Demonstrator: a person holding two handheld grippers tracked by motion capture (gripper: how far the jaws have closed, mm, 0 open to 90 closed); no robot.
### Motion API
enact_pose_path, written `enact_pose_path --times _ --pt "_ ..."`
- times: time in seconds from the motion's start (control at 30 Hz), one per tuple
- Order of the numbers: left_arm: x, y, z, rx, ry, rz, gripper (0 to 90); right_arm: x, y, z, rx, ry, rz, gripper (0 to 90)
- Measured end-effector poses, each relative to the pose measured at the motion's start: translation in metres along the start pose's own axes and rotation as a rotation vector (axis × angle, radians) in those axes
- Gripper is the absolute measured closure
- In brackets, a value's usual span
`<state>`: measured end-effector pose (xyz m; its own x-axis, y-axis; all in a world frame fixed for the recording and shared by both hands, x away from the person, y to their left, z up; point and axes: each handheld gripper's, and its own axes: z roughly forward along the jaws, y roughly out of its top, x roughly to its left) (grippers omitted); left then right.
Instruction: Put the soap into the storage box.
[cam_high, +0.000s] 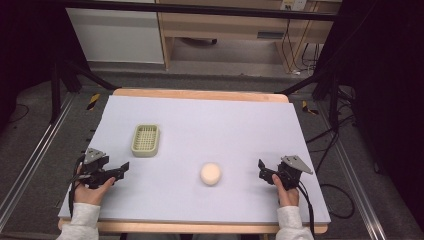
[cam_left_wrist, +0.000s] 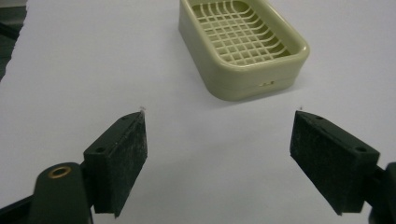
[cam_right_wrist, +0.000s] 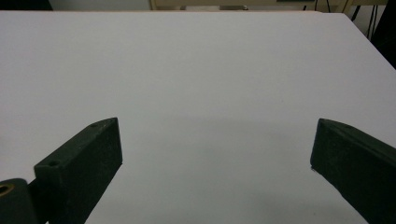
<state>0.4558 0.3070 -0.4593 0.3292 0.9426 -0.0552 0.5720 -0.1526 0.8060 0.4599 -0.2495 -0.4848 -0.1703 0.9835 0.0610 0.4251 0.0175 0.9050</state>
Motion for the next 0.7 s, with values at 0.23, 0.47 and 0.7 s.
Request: enact_pose_path --times 0.23,0.47,0.7 --pt "-0.006 0.002 -0.003 -0.013 -0.021 0.019 20.7 0.000 0.000 0.000 -0.001 -0.001 0.000 2.5" --pt "-0.013 0.005 -0.006 -0.028 -0.038 0.034 21.8 0.001 0.000 0.000 0.001 -0.008 -0.010 2.5" --pt "-0.017 0.006 -0.007 -0.036 -0.045 0.040 21.7 0.001 0.000 0.000 -0.001 -0.008 -0.016 2.5"
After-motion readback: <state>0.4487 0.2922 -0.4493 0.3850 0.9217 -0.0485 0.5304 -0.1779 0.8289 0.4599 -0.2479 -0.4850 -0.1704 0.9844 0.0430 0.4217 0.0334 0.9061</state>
